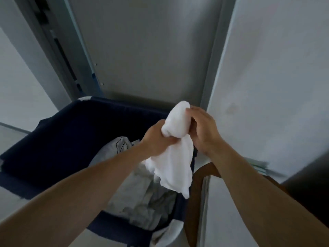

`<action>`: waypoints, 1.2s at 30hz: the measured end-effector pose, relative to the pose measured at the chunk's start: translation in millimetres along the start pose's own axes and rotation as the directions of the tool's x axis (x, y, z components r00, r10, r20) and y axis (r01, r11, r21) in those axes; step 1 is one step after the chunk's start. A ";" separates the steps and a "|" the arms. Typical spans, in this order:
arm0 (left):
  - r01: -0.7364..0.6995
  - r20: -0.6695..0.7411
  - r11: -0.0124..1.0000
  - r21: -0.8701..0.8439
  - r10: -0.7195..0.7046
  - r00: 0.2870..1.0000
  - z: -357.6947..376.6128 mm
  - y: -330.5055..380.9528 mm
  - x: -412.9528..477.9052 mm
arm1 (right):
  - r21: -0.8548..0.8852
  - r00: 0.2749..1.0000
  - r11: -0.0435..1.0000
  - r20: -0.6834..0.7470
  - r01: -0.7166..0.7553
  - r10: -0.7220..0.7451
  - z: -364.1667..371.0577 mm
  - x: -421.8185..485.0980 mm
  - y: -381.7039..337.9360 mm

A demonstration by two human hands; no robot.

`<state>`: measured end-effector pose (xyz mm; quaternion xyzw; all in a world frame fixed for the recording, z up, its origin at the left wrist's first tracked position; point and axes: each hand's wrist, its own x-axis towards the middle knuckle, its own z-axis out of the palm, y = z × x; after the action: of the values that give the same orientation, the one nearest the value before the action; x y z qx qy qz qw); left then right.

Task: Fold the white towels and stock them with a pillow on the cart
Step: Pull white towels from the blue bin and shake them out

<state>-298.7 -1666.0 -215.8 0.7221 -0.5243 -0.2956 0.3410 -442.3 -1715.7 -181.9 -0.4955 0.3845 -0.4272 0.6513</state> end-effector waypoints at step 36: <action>0.211 0.650 0.649 -0.731 0.570 0.502 141.8 263.0 -30.6 | -0.454 0.717 0.886 -0.585 0.099 -0.380 -224.9 -166.8 -128.5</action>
<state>-564.5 -1719.8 -86.7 0.2123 -0.5333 -0.7482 0.3327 -729.2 -1649.1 -91.8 -0.4785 0.5968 -0.5706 0.2987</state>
